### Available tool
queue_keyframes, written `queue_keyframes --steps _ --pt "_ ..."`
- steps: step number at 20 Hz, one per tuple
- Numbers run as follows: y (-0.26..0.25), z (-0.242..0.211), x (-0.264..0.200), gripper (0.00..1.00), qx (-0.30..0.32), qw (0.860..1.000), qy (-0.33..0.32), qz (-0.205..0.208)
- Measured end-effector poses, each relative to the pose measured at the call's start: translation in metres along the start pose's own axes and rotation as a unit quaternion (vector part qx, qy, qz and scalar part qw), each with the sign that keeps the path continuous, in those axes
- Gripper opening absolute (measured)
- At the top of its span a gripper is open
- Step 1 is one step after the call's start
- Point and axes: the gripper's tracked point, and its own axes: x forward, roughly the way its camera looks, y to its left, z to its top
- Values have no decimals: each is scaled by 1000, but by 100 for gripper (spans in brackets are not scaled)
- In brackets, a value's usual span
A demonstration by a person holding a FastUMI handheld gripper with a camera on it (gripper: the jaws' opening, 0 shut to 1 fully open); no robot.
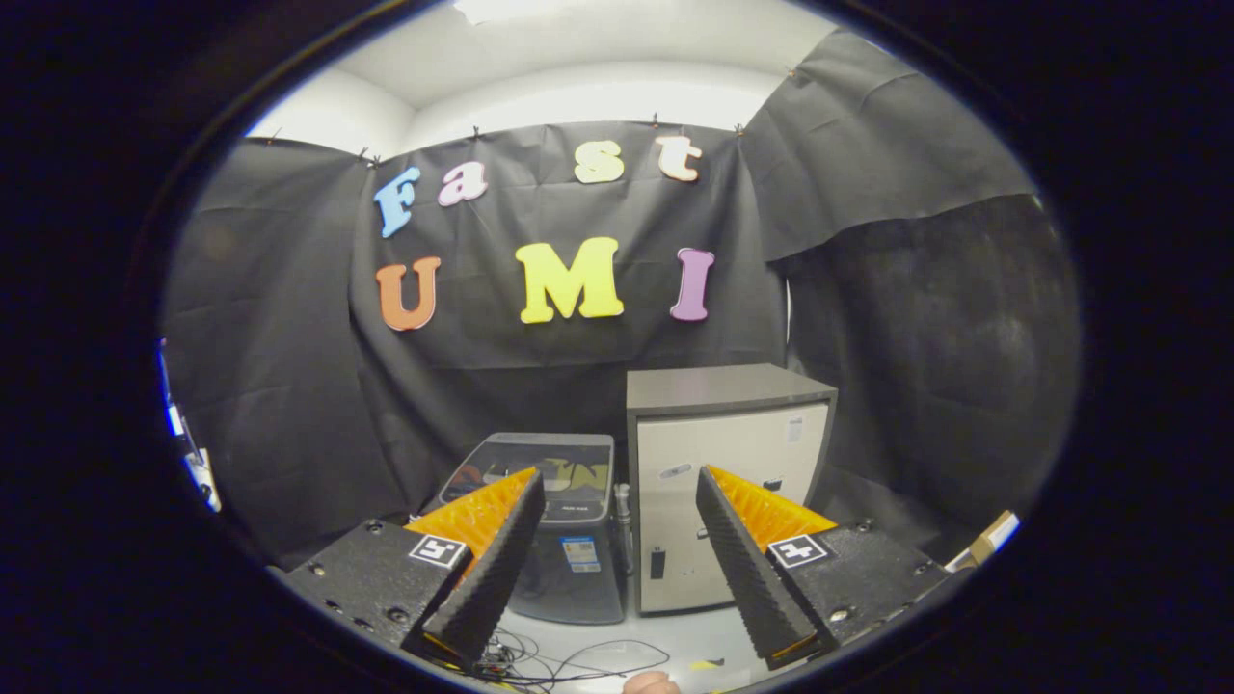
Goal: Put the clothes into the washing machine and then close the washing machine lid.
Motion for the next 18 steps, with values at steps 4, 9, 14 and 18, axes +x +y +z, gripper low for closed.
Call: queue_keyframes --steps 4,9,14,18 --pt "4 4 -12 99 -5 1000 -5 1" --pt "5 0 -14 99 25 1000 7 5" --pt "-3 -12 -18 99 36 999 19 0" --pt "-5 -20 -22 99 36 999 27 0"
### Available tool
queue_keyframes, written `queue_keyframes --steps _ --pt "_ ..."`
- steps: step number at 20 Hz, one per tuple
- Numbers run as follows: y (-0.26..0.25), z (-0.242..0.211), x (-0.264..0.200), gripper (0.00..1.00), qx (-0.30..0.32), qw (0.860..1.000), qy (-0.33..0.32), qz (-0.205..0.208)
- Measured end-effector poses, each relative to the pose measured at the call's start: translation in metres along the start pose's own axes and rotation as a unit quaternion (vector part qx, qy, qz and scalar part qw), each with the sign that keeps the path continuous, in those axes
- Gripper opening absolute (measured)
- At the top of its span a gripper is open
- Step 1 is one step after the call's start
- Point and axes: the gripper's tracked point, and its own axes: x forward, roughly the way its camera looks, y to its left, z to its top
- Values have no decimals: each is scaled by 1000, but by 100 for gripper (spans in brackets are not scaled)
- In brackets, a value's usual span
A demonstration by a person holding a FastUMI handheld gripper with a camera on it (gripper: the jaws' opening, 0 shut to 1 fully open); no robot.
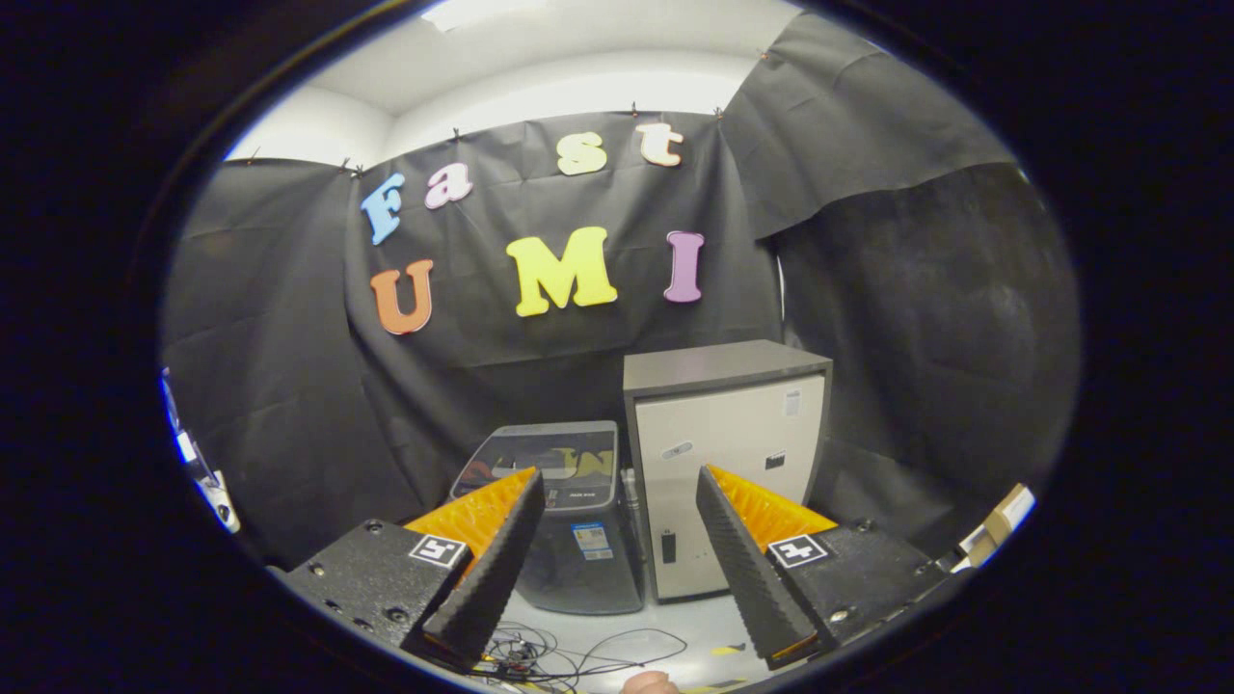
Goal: Put the clothes into the washing machine and then close the washing machine lid.
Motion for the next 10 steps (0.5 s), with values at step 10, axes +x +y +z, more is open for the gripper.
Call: queue_keyframes --steps 10 --pt "-9 2 4 99 -9 1000 6 0"
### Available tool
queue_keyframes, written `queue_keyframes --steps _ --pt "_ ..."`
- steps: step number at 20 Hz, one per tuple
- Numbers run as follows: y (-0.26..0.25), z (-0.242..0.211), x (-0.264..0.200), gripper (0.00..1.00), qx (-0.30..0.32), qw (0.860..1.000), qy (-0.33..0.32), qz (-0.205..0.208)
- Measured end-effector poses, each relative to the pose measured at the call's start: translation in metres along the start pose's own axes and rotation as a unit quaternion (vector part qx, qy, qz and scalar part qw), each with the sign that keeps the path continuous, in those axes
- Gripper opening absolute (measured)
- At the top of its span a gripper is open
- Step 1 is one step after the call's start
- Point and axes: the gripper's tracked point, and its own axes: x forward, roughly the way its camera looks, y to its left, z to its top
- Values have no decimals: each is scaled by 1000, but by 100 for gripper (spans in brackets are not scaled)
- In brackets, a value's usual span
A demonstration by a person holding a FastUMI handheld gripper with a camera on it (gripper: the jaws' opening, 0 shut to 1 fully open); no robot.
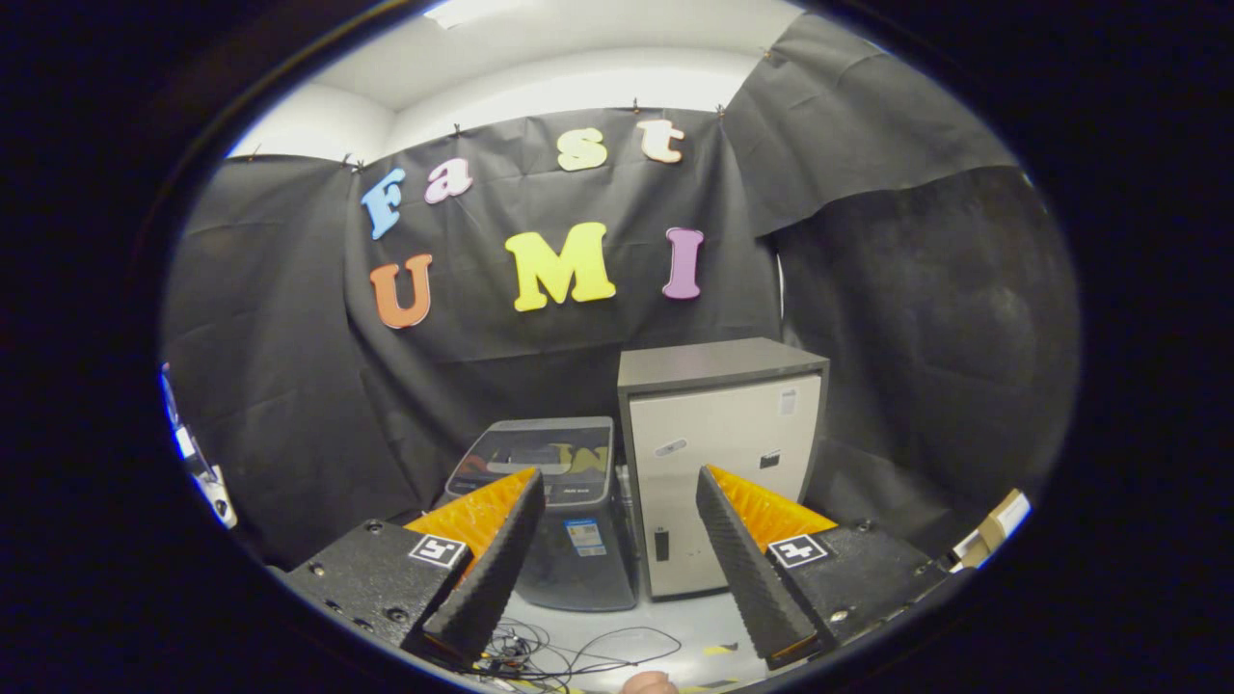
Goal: Put the clothes into the washing machine and then close the washing machine lid.
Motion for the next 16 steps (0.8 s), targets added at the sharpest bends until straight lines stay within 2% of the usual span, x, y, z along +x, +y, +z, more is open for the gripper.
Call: queue_keyframes --steps 16 --pt "4 5 22 99 -24 1000 6 10"
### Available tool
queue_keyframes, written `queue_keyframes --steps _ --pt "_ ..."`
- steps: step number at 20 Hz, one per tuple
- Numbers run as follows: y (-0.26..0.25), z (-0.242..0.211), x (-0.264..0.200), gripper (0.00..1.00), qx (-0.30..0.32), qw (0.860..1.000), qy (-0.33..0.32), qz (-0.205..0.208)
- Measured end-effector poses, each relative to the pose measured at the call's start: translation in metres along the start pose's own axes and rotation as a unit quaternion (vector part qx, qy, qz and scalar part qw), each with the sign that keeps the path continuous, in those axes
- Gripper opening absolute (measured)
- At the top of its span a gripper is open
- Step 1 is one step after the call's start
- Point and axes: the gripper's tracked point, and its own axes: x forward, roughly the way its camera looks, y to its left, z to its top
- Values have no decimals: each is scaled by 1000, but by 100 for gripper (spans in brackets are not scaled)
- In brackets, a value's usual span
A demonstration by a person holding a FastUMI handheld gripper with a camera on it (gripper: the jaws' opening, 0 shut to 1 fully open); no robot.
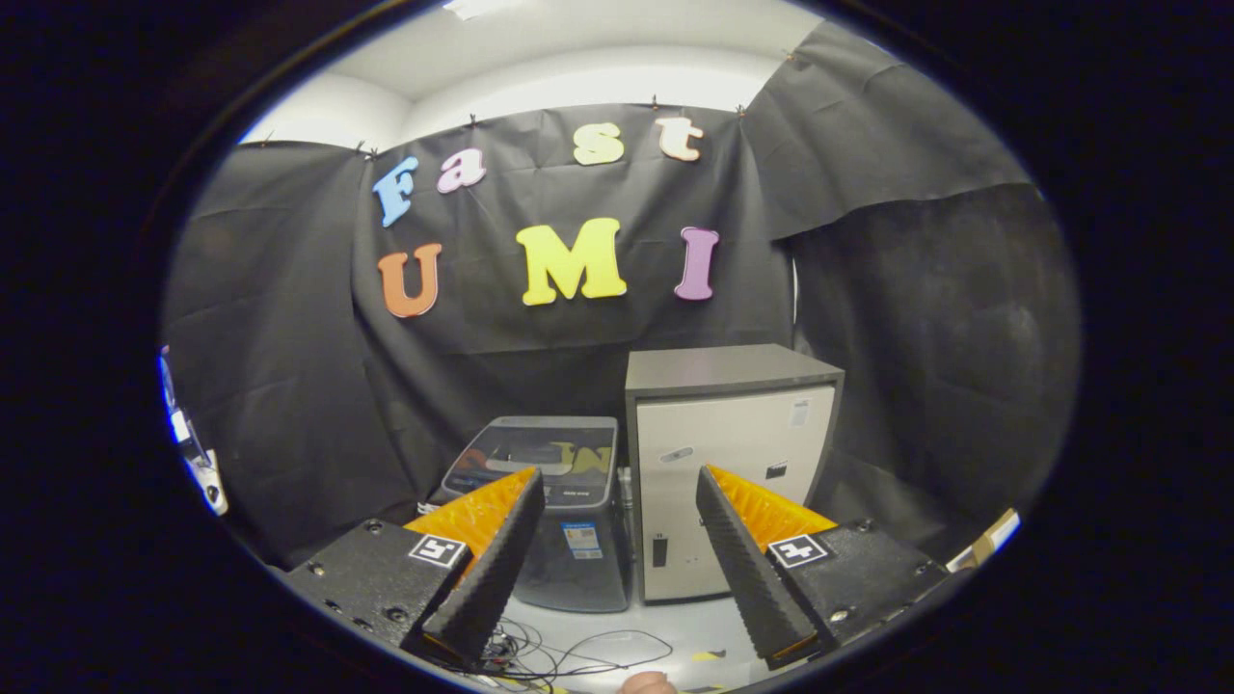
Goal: Put the clothes into the washing machine and then close the washing machine lid.
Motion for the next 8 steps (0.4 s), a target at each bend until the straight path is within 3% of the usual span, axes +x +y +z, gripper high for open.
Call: queue_keyframes --steps 8 --pt "-4 -2 7 99 8 1000 7 -2"
